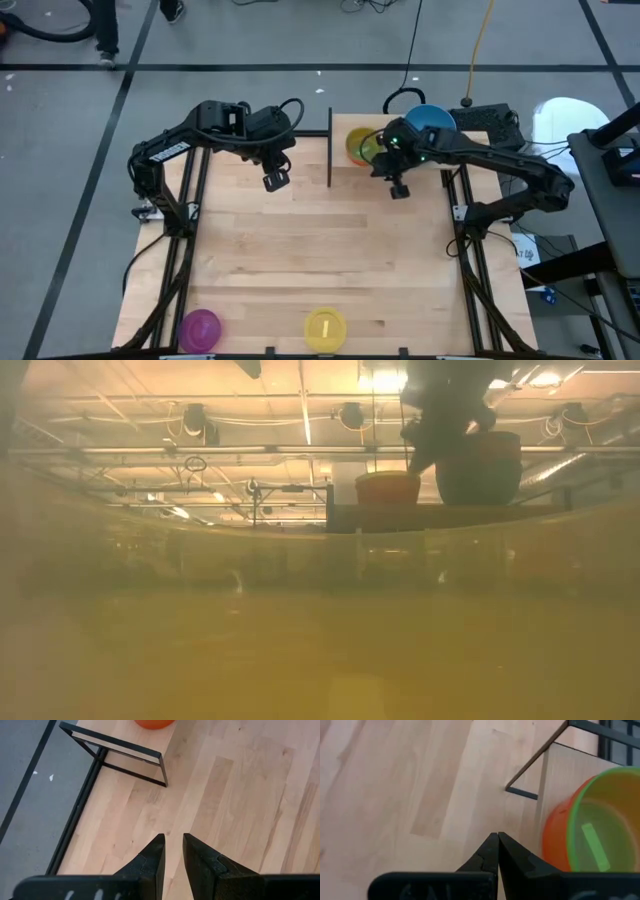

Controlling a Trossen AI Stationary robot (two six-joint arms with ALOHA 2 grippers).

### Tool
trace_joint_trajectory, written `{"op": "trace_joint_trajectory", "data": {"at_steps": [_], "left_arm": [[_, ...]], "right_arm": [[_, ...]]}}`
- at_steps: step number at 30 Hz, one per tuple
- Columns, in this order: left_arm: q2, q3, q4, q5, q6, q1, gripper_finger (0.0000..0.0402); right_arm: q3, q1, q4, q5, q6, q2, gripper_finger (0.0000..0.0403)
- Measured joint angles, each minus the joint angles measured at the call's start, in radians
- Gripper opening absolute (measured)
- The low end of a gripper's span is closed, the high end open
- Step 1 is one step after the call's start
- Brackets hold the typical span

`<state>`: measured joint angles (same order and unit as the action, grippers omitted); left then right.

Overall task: Place and stack bowls onto a shelf
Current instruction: Stack the yellow bowl inside the green bowl on the shelf

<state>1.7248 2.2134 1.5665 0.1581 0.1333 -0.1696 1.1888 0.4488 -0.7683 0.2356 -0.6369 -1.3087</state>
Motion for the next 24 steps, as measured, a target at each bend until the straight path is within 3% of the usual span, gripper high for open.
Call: {"op": "trace_joint_trajectory", "data": {"at_steps": [10, 24], "left_arm": [[0.000, 0.000, 0.000, 0.000, 0.000, 0.000, 0.0074], [0.000, 0.000, 0.004, 0.000, 0.001, 0.000, 0.0074]], "right_arm": [[-0.091, 0.030, 0.176, -0.005, 0.016, 0.000, 0.0000], [-0.094, 0.067, 0.248, -0.108, -0.012, 0.000, 0.0000]]}}
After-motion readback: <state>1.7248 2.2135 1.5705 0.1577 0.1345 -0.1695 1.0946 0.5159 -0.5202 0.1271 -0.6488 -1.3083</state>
